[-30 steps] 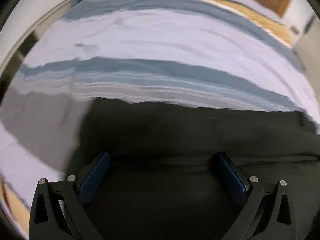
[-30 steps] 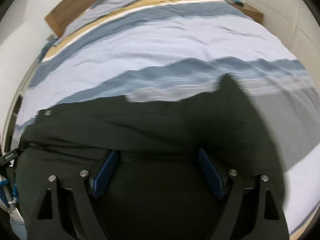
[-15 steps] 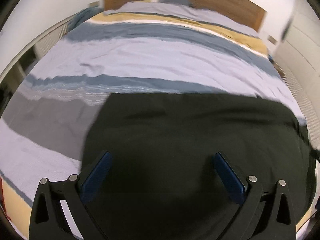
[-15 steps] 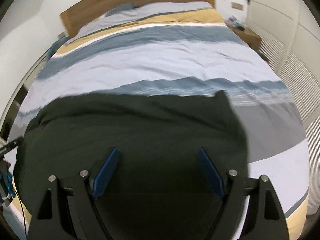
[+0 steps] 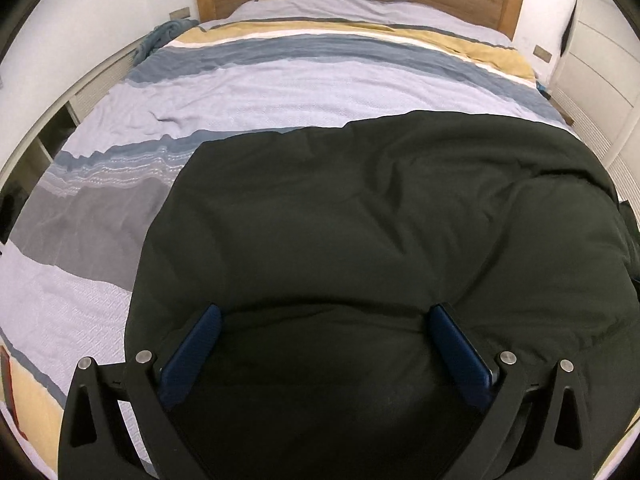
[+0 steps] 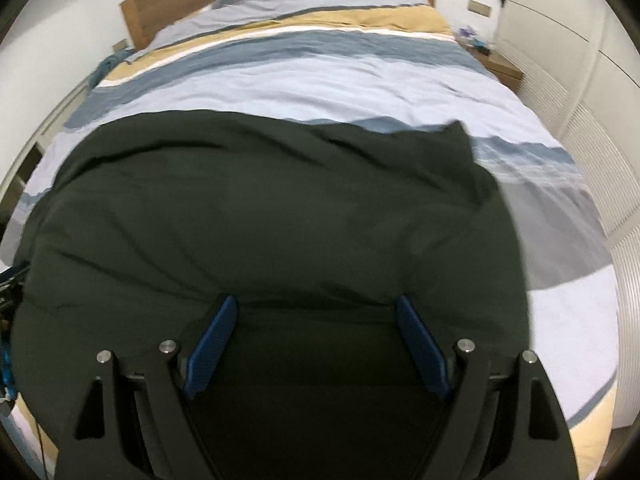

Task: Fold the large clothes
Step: 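Press the folded black coat flat with both open grippers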

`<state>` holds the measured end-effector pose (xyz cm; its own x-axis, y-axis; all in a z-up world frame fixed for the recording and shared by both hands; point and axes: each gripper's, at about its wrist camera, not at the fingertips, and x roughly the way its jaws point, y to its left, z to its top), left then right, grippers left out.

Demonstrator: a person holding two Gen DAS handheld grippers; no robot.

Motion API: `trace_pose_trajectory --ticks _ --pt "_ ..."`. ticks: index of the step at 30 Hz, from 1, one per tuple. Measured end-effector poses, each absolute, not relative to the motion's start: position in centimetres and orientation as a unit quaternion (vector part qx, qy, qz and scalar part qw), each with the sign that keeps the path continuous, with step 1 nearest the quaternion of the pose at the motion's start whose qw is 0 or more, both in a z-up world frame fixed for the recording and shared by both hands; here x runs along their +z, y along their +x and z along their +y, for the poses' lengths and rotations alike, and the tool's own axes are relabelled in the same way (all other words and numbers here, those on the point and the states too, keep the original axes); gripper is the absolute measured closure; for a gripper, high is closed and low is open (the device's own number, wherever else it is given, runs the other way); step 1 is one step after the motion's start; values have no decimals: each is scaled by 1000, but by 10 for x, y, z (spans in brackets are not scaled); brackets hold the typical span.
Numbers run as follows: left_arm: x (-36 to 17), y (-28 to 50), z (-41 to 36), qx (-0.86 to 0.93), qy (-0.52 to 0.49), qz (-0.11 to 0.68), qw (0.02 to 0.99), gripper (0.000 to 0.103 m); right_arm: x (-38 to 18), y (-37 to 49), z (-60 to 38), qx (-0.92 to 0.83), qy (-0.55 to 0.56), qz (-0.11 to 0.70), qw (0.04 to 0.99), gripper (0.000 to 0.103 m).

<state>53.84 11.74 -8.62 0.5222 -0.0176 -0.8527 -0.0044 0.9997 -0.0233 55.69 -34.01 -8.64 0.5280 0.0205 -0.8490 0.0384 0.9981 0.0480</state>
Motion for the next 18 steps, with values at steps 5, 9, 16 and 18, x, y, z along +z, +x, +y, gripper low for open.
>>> trace_pose_trajectory --ticks 5,9,16,18 --pt "-86 537 119 1 -11 490 872 1 -89 550 -374 -42 25 501 864 21" --pt "-79 532 122 8 -9 488 873 1 -81 539 -389 -73 23 504 860 21" --pt "-66 507 122 1 -23 474 880 1 -53 501 -344 -10 -4 475 880 21" --pt "-65 501 121 -3 -24 473 881 1 -52 494 -327 9 -6 472 881 21"
